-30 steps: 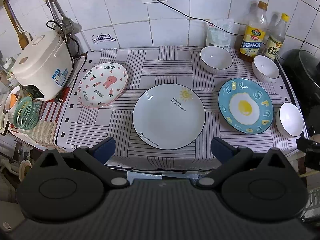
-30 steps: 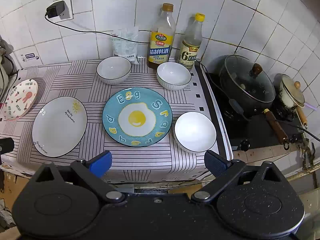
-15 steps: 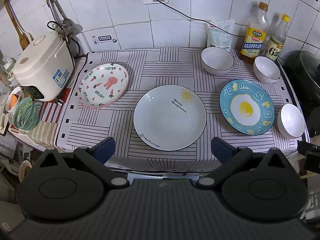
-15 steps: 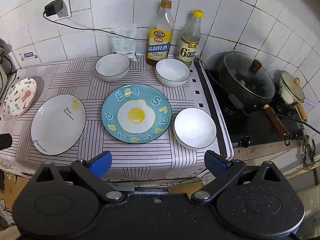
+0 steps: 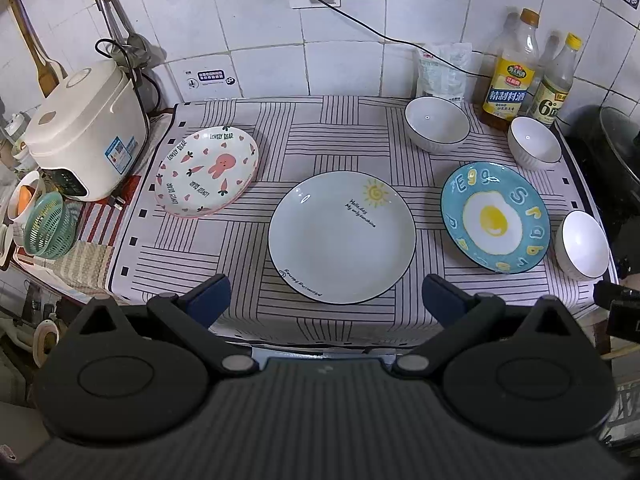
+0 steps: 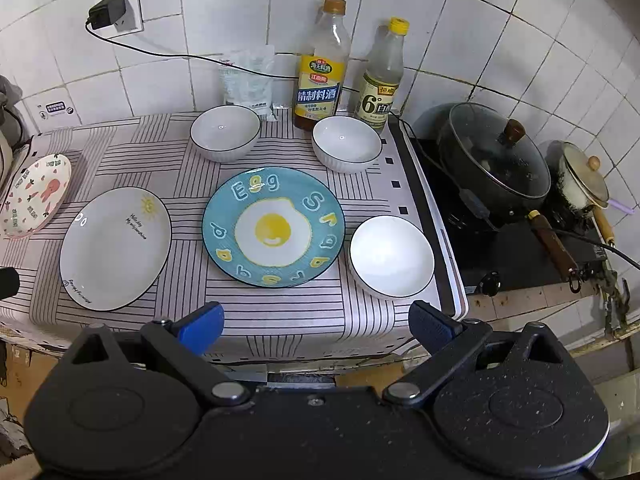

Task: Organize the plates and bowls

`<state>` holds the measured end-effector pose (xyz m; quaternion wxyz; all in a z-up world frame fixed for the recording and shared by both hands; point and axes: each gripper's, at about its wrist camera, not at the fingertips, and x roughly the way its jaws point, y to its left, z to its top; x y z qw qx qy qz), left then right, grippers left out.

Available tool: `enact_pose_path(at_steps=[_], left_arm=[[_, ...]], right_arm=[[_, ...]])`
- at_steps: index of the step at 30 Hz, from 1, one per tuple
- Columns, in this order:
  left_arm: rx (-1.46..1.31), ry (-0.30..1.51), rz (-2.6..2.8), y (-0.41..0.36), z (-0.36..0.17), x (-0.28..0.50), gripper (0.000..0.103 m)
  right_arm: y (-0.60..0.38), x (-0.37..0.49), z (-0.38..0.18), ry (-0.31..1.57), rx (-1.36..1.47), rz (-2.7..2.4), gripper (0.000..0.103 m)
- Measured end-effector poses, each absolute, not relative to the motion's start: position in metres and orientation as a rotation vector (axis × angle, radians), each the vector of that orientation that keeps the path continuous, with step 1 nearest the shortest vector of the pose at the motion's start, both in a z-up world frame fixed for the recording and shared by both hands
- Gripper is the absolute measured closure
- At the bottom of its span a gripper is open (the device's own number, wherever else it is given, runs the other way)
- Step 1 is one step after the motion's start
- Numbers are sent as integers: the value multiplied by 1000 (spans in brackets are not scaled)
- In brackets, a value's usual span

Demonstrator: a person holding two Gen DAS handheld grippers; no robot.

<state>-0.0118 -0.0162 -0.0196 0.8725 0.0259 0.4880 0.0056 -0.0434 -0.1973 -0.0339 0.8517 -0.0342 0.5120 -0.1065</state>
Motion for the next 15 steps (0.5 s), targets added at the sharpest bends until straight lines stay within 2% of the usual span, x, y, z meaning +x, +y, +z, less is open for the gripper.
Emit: enact_pose_path(at_steps=[15], left_arm=[[46, 1028, -4, -10, -23, -10, 0]], right_arm=[[-192, -38, -37, 1091, -86, -219, 3]])
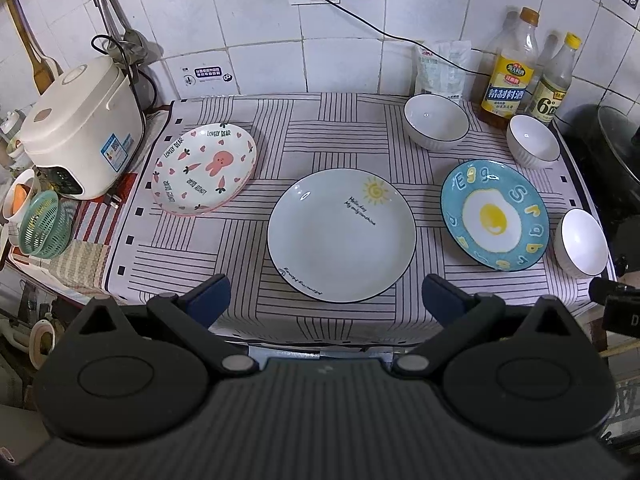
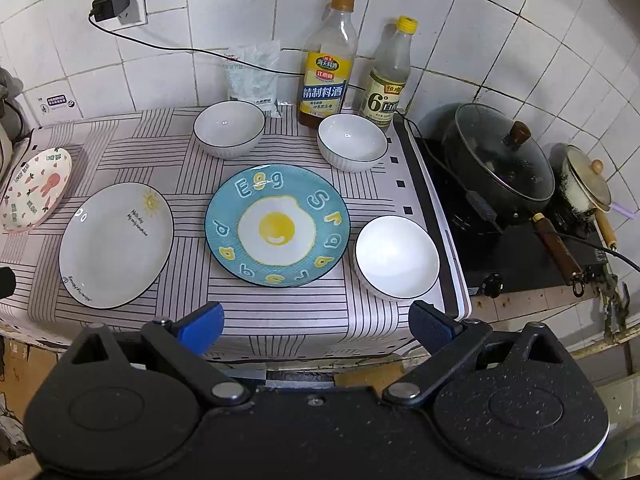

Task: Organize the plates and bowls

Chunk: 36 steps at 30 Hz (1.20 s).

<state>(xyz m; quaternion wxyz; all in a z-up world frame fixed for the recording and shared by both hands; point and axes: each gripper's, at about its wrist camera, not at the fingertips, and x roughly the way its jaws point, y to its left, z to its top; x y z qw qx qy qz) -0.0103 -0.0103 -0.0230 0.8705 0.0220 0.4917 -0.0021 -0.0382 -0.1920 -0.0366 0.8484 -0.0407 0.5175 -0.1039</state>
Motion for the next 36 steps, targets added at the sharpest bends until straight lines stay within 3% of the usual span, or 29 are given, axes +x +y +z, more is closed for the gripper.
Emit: enact_pose_path(at_steps=[20, 27, 36], left_arm=[[40, 997, -43, 3, -23, -11, 0], [35, 970, -30, 30, -32, 6, 2], [44, 945, -17, 64, -59, 29, 3]], right_arm=[[-191, -40, -36, 1075, -83, -199, 3], [-180, -49, -35, 852, -86, 3, 3], [-166, -16, -99, 721, 65, 314, 5]])
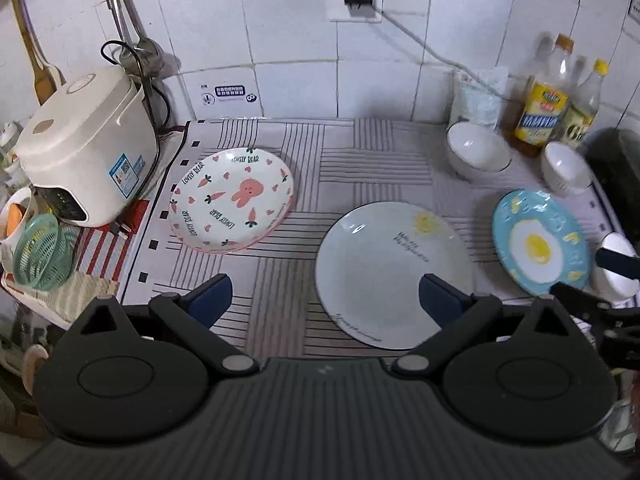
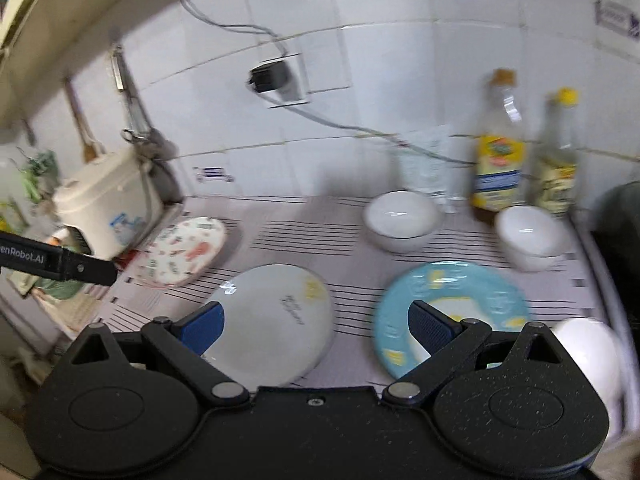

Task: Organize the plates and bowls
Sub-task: 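Reach both grippers to the white sun plate rim and close them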

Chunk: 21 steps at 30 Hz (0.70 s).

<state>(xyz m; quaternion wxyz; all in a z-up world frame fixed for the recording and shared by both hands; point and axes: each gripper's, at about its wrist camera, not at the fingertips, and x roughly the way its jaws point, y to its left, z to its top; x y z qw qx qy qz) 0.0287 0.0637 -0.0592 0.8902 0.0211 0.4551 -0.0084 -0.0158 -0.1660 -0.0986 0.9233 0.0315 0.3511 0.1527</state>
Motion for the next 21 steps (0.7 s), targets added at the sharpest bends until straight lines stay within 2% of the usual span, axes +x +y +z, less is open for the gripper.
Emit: enact_pose_path(at_steps=[8, 10, 17, 21], left_arm=[[3, 1019, -60, 74, -114, 58, 4], [-1, 1037, -67, 75, -131, 68, 6], [22, 1056, -77, 69, -180, 94, 7], [31, 1056, -77, 69, -199, 102, 9]], right_arm=[[-156, 17, -174, 906, 196, 410, 28], [-155, 21, -188, 942, 221, 409, 38], [-151, 36, -221, 981, 283, 429, 45], [-150, 49, -237, 1007, 295, 417, 58]])
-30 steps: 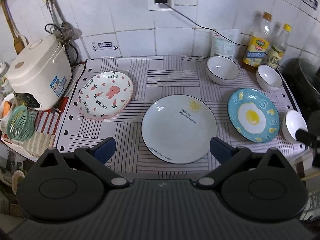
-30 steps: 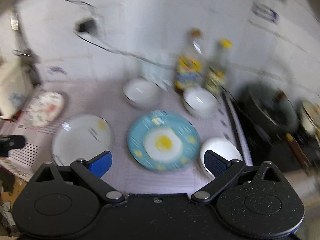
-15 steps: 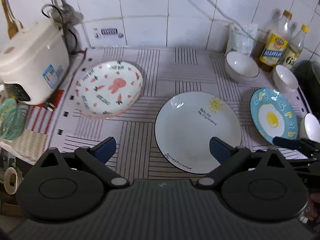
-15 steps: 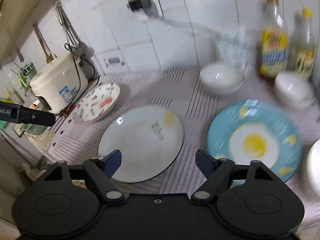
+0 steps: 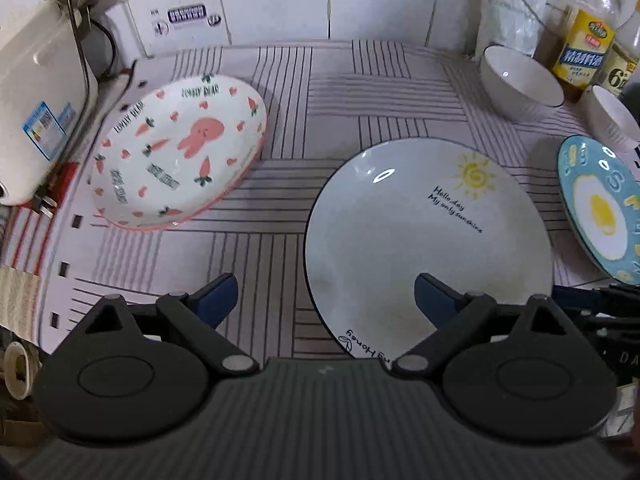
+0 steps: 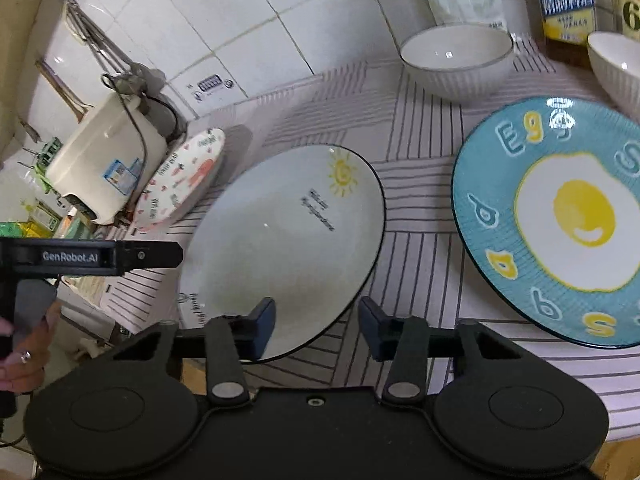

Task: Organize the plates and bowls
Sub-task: 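Reach both grippers to the white sun plate rim and close them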

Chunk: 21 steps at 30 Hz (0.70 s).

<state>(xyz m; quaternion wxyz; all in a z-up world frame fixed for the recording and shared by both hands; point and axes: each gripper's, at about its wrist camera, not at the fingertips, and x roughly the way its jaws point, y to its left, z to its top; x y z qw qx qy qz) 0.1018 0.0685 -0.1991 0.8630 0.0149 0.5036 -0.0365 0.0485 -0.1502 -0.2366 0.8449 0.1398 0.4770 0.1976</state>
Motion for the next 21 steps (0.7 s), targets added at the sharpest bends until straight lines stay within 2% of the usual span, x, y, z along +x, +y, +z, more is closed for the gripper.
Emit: enact_pose_path(at_steps=[2, 4, 8, 10, 12, 13, 16, 19, 21], left_arm=[[14, 1069, -77, 70, -208, 106, 13], [-13, 1083, -62, 73, -215, 110, 16], [-96, 1107, -58, 83, -223, 116, 25], [-97, 1128, -60, 86, -226, 119, 42], [-125, 1158, -63, 91, -231, 121, 49], [-152, 1165, -74, 94, -234, 122, 52], [-266, 1157, -104, 100, -240, 120, 53], [-197, 1141, -123, 90, -241, 120, 70], [-140, 1126, -131, 83, -240, 120, 70]], right_arm=[[-152, 53, -244, 1020, 310, 406, 67], [-154, 56, -247, 1035, 333, 394, 80], [-158, 61, -252, 1048, 358, 393, 82], [-158, 62, -251, 1056, 359, 390, 82], [-159, 62, -252, 1064, 380, 378, 83], [-160, 62, -252, 1066, 396, 370, 83], [-163, 62, -257, 1075, 468, 335, 87], [-164, 63, -257, 1098, 505, 299, 88], [-160, 63, -257, 1102, 487, 290, 88]])
